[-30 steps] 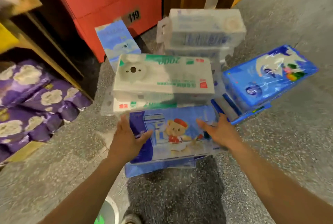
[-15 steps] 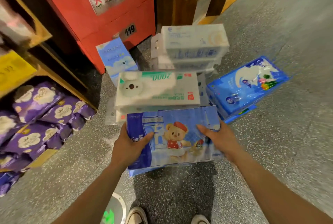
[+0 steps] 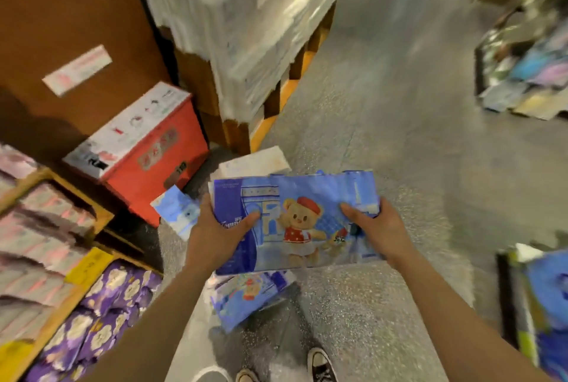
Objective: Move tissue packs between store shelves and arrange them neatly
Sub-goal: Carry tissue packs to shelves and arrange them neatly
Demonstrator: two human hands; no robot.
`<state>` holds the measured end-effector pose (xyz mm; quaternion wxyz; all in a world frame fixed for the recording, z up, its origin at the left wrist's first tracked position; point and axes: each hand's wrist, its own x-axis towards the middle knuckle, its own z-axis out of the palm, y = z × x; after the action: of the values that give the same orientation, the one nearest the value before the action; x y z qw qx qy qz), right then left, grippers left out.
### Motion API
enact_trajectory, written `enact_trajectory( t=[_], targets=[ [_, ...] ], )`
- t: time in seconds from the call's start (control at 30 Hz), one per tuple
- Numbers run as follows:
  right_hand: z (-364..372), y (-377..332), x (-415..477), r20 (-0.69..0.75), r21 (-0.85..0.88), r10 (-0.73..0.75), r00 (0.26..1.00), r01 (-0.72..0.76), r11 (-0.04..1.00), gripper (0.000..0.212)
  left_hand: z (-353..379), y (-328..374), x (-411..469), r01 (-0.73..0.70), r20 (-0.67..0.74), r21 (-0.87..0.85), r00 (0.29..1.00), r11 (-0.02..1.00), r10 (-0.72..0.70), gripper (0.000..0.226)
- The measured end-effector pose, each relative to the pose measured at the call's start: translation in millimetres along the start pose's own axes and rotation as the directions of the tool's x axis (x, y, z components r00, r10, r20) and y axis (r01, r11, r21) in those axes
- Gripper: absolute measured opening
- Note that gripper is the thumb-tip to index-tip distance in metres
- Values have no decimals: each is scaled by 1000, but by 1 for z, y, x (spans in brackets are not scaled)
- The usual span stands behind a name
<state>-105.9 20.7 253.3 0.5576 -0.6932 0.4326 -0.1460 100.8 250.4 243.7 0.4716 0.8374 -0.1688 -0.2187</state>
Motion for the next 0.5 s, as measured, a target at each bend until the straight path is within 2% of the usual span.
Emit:
enact_trajectory(
  t=[0.13, 0.27, 0.33, 0.4, 0.5],
  targets=[
    [-74, -50, -70, -135, 12, -28, 990, 29, 999, 51, -2, 92, -34, -127, 110, -31, 985, 991, 129, 72],
    [-147, -61, -146, -295, 65, -21, 955, 42, 997, 46, 23, 162, -74, -269, 246, -17, 932, 963, 265, 76],
    [-181, -55, -192, -398, 89, -4, 917, 43, 995, 45, 46, 190, -103, -295, 326, -52, 898, 954, 295, 71],
    [-215, -40, -240, -499, 113, 20, 866, 42, 993, 45, 76, 212, -136, -311, 406, -98, 855, 945, 323, 55],
    [-263, -10, -319, -622, 155, 89, 778, 10, 988, 64, 127, 241, -202, -376, 514, -141, 763, 916, 392, 45]
  ],
)
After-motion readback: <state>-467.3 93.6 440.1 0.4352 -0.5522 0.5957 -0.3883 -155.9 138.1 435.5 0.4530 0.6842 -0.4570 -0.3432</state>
